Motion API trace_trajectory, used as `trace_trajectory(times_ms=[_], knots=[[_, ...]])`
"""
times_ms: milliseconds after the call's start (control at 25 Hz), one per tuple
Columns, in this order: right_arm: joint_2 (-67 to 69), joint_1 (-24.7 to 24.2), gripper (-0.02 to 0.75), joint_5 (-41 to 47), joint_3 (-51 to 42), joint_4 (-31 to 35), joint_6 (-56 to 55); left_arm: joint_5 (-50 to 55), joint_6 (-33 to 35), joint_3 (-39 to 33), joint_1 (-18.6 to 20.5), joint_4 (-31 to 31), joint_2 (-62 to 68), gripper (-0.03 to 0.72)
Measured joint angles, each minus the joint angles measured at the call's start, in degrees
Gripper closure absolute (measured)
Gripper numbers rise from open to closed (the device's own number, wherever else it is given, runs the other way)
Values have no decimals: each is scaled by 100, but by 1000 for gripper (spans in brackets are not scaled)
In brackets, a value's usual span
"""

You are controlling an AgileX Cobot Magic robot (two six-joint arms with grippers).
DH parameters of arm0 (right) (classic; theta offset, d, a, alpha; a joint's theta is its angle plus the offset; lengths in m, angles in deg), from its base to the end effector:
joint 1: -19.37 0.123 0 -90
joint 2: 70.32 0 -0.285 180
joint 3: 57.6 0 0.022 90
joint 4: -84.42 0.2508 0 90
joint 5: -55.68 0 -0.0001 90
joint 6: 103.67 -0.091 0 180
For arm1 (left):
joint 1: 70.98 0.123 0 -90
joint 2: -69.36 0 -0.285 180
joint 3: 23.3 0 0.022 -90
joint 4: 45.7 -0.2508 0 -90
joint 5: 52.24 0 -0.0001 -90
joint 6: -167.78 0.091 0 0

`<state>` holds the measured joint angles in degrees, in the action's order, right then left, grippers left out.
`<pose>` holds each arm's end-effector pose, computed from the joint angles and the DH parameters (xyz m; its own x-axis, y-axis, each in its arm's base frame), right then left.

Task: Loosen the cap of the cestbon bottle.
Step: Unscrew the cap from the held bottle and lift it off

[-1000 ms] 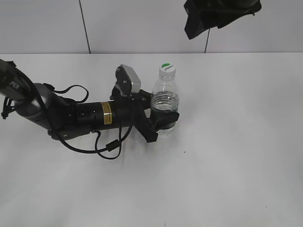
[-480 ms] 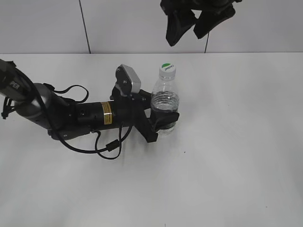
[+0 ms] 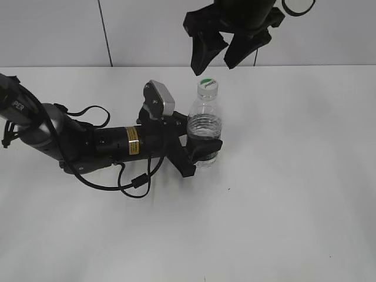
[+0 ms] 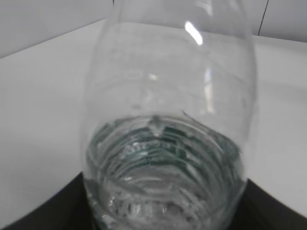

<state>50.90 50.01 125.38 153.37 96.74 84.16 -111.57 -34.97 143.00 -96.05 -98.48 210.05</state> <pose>0.3604 0.2347 0.3041 -0.7703 -0.5258 -0.3608 -0.6077 0.7767 0.1658 0.3464 -0.2308 0.0654 -0.1138 0.2085 -0.9714 0.9355 0.3516 -0.0341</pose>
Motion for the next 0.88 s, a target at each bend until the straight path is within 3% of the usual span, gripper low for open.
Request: trace_trajectory(times_ms=[880], knots=[[492, 221, 212, 6, 6, -318, 0, 5, 12, 0, 0, 0, 0, 276]])
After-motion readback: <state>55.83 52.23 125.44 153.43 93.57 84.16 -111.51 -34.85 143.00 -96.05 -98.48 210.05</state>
